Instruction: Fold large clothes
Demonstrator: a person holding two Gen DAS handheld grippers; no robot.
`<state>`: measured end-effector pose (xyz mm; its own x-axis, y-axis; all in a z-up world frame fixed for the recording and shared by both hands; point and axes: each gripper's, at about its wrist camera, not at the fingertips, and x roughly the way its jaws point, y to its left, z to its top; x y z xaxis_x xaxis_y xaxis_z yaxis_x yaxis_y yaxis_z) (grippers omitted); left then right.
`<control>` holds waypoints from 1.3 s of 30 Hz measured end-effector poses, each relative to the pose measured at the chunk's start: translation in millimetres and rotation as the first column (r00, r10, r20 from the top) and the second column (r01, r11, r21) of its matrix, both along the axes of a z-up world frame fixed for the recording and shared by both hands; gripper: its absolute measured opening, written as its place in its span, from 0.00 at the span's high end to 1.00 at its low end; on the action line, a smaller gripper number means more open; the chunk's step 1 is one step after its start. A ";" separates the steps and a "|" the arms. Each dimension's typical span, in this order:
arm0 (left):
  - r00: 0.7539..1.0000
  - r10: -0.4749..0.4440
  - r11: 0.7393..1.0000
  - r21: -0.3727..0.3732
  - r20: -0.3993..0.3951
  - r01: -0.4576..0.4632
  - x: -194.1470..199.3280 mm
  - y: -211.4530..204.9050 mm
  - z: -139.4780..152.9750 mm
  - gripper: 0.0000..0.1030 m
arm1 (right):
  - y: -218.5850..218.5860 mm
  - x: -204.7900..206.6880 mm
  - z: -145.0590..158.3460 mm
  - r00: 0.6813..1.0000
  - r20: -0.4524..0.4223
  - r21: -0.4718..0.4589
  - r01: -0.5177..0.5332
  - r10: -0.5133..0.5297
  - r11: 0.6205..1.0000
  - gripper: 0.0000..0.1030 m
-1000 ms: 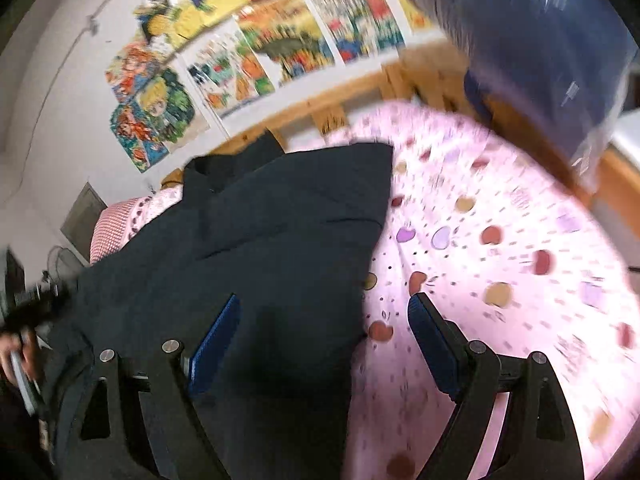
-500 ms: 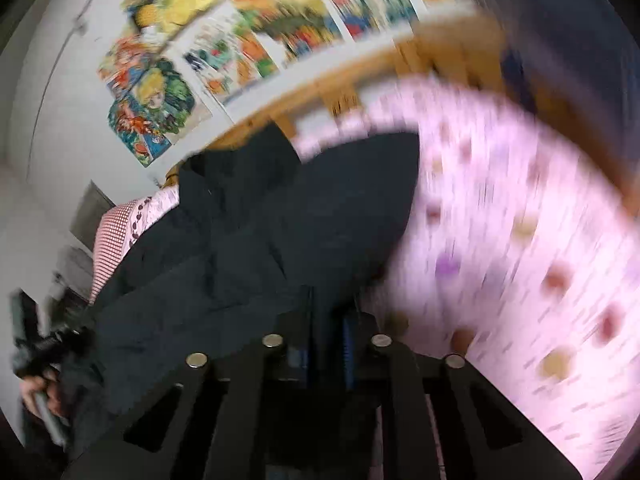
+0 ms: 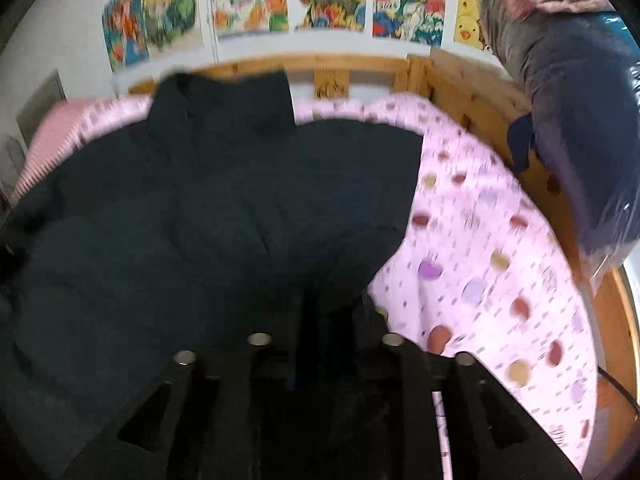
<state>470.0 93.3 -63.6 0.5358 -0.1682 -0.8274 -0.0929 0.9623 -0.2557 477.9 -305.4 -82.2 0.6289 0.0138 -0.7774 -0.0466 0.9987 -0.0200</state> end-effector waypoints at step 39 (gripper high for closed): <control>0.735 0.677 0.672 -0.373 -0.042 -0.640 -282.3 138.7 4.5 0.14 | 211.8 -68.8 55.5 0.911 0.085 0.045 -0.408 0.404 0.912 0.22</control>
